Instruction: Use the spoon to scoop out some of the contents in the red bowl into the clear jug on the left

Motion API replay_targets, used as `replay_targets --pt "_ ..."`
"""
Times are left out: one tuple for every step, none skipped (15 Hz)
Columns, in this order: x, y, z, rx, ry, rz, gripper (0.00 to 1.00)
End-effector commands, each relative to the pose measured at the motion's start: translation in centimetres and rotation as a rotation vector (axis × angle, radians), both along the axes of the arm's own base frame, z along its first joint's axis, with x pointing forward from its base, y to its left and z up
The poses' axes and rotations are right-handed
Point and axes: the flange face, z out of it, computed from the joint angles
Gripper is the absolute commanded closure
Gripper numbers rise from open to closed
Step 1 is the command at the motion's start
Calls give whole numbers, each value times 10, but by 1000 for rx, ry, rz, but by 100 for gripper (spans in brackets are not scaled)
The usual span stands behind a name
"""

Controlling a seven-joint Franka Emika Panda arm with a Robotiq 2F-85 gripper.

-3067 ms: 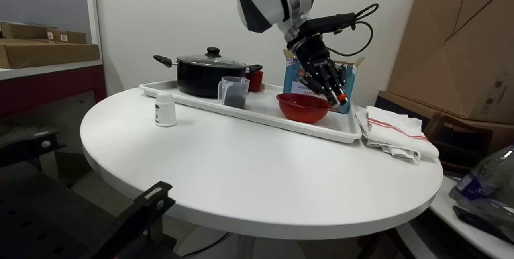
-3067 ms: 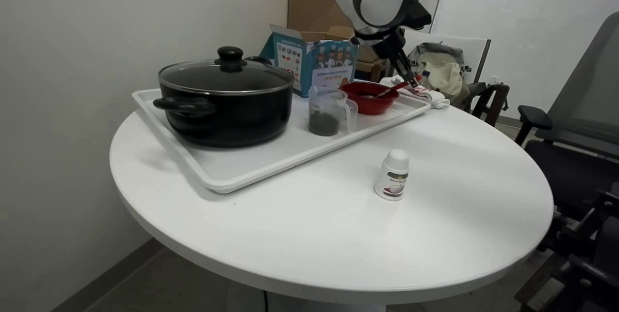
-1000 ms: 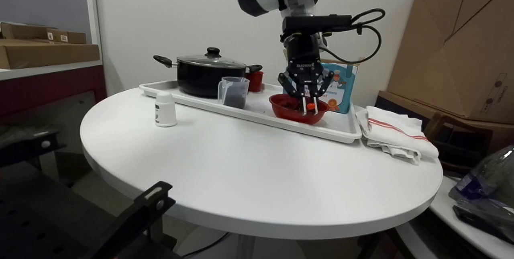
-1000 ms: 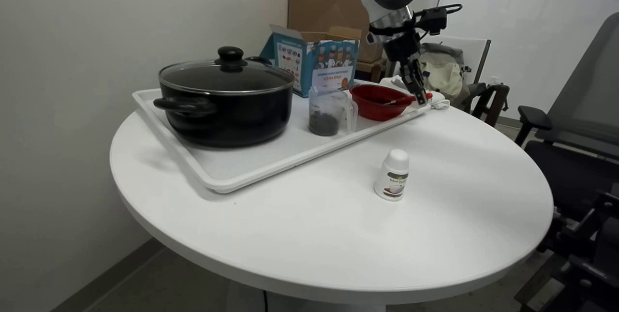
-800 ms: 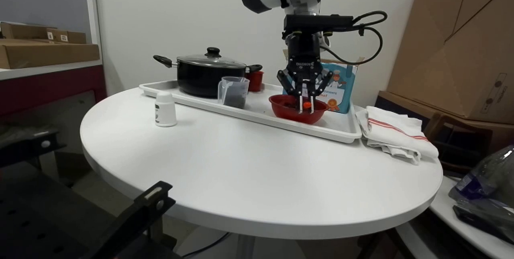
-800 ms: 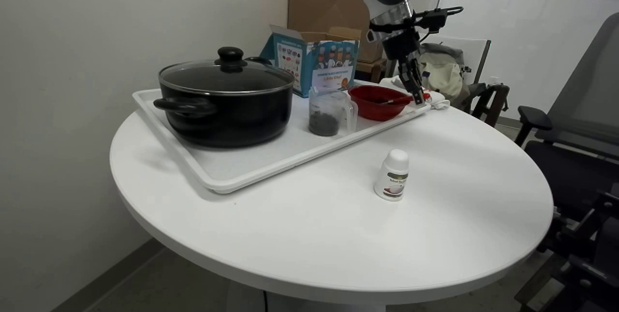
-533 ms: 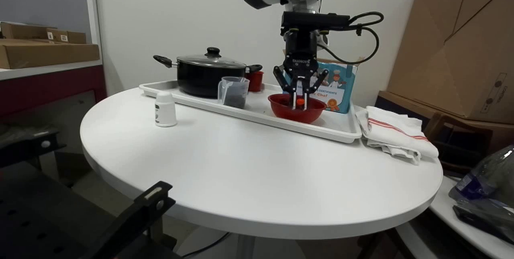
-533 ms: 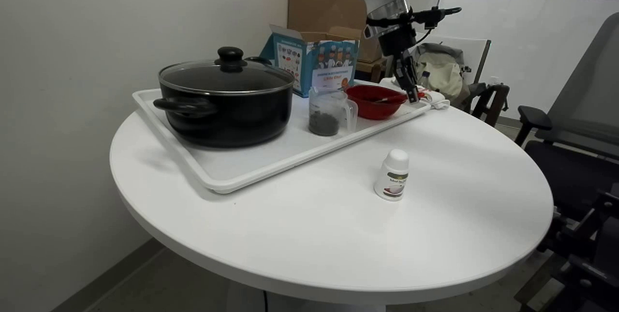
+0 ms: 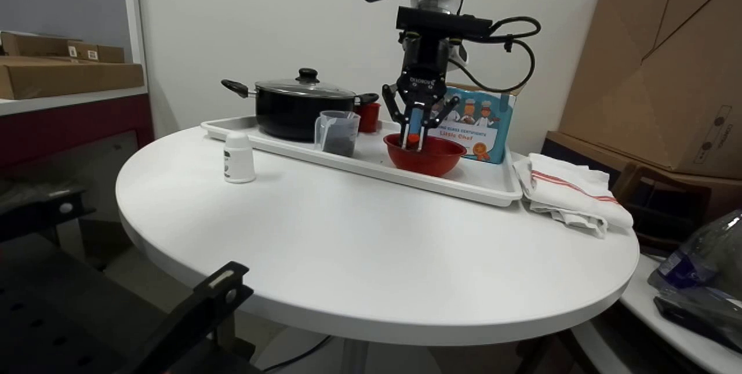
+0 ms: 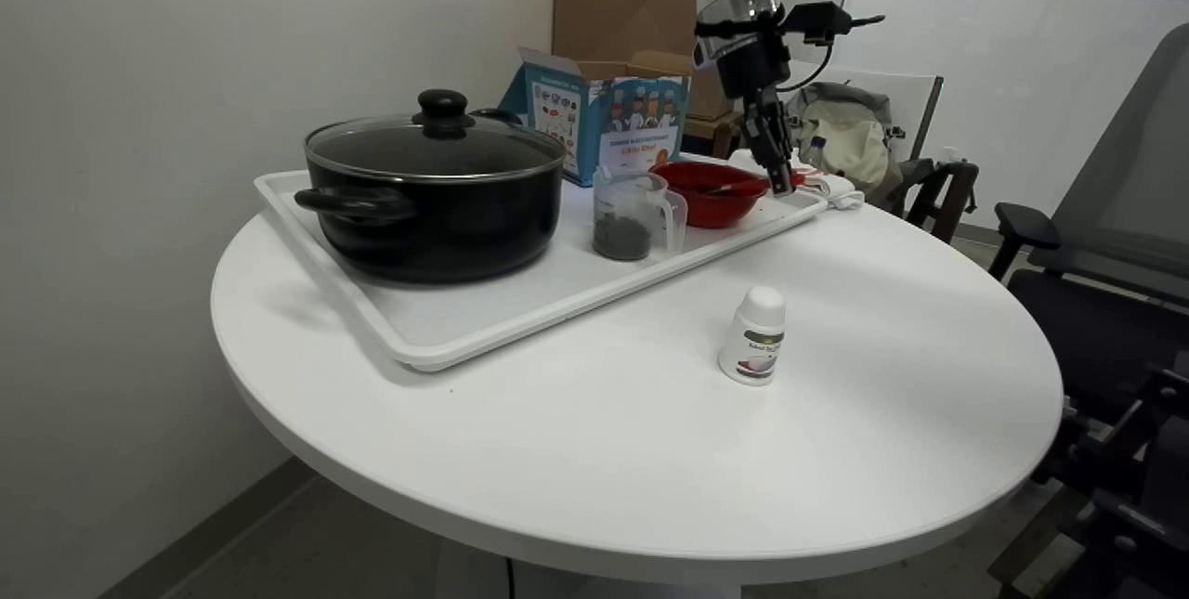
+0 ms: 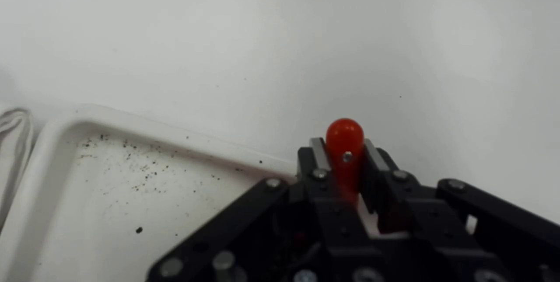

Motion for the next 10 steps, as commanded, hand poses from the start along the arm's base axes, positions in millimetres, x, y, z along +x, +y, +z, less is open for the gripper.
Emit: replay_targets --pt "4 -9 3 52 13 -61 90" --pt "3 -13 2 61 16 -80 90" --pt "1 -18 1 68 19 -97 90" --pt "0 -23 -1 73 19 -112 90" --pt "-2 -28 -2 76 21 -125 90" --pt "-3 -33 -4 81 23 -137 90" --pt "-5 -38 -6 85 25 -151 90" --pt "-6 -41 -7 90 26 -162 90" --pt "-8 -44 -7 95 26 -171 90" --pt "-9 -46 -7 98 26 -178 90"
